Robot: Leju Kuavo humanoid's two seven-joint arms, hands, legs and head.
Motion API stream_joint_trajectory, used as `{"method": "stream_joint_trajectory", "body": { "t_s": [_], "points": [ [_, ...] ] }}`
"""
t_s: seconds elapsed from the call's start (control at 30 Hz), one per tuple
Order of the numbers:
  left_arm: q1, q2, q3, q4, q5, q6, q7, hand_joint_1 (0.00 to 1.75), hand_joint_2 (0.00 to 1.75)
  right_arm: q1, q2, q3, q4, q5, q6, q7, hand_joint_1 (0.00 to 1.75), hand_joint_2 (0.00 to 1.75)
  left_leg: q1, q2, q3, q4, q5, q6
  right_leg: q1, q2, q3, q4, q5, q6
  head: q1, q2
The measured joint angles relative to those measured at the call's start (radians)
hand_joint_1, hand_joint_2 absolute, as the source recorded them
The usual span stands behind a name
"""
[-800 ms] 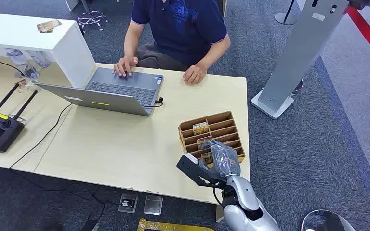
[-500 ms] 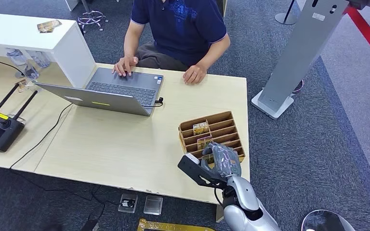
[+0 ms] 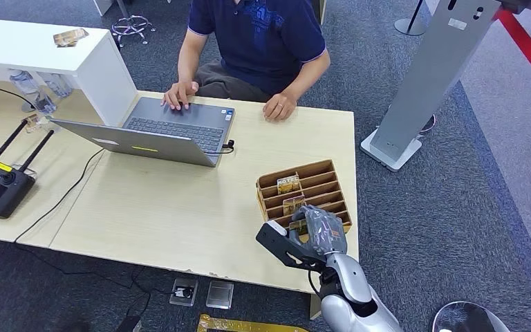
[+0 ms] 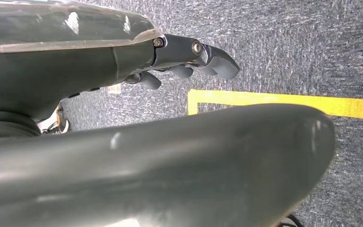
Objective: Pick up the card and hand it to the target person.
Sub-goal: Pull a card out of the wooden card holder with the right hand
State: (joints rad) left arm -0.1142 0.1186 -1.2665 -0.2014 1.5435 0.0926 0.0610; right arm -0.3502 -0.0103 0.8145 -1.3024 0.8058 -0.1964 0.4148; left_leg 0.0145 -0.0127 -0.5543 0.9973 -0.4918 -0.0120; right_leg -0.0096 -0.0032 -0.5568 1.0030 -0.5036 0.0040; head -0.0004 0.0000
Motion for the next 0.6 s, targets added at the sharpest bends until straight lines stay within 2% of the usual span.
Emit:
{"method": "stream_joint_trajectory", "body": {
  "t_s": [0.6],
  "points": [
    [0.000,0.000,0.000,0.000,-0.002,-0.003,-0.002,0.00,0.00,0.002,-0.004,0.000,0.000,0.019,0.009,0.020,1.03,1.75,0.000,0.000,0.000,0.000,0.000,0.000,0.000,0.000,0.000,0.000,0.000,0.000,0.000,0.000]
  ]
}}
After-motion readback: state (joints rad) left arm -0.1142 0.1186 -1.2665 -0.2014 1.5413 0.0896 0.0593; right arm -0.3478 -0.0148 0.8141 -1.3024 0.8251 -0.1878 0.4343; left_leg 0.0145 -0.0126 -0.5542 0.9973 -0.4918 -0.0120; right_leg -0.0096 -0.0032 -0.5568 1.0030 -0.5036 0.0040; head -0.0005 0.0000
